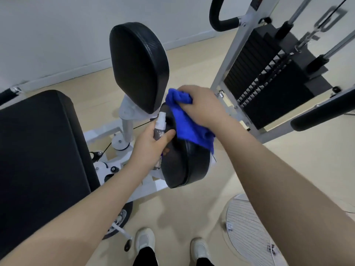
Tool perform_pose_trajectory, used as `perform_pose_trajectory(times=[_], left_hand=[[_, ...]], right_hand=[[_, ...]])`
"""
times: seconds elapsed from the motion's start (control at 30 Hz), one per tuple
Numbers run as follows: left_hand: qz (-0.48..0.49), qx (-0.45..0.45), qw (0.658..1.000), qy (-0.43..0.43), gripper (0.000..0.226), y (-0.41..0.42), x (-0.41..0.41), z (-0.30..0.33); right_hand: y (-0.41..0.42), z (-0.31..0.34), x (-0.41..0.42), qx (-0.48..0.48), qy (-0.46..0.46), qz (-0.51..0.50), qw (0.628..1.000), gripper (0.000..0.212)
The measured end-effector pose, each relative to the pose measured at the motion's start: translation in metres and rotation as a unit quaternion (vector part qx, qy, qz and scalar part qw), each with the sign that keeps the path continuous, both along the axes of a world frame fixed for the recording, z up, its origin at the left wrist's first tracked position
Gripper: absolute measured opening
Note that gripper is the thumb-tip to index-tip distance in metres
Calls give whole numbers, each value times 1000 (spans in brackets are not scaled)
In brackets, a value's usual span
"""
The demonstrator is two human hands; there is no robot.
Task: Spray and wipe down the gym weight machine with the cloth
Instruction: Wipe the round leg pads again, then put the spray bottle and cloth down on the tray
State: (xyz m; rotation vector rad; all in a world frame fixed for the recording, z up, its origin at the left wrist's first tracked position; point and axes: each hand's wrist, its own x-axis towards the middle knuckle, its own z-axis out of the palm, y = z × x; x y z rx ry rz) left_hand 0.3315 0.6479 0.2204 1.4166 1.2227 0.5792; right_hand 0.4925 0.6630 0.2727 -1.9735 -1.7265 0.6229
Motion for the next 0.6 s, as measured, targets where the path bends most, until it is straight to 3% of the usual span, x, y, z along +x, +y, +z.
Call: perform_pose_trajectory(times=[0.07,0.13,0.23,0.3,0.37,0.5,0.6], left_hand=[[-6,16,999,36,13,-3,-2,0],[1,19,998,63,8,-8,-4,5],[36,17,997,71,9,-28,-6,16],[51,4,995,85,19,-43,-8,21],[58,-2,993,103,30,-61,-14,26],[132,-44,984,115,40,-125,-48,26],[220,-128,965,56,15,-173,-82,17]], right_hand=[[22,-6,11,-65,-98,-52,992,16],[18,-10,23,-66,-173,-61,981,24],[-21,3,25,7,-39,-26,999,31],[-47,23,17,47,71,-5,996,30],[-66,47,6,58,124,33,990,26],[-95,89,-40,51,141,166,975,17],[-115,97,-89,12,161,251,955,15]])
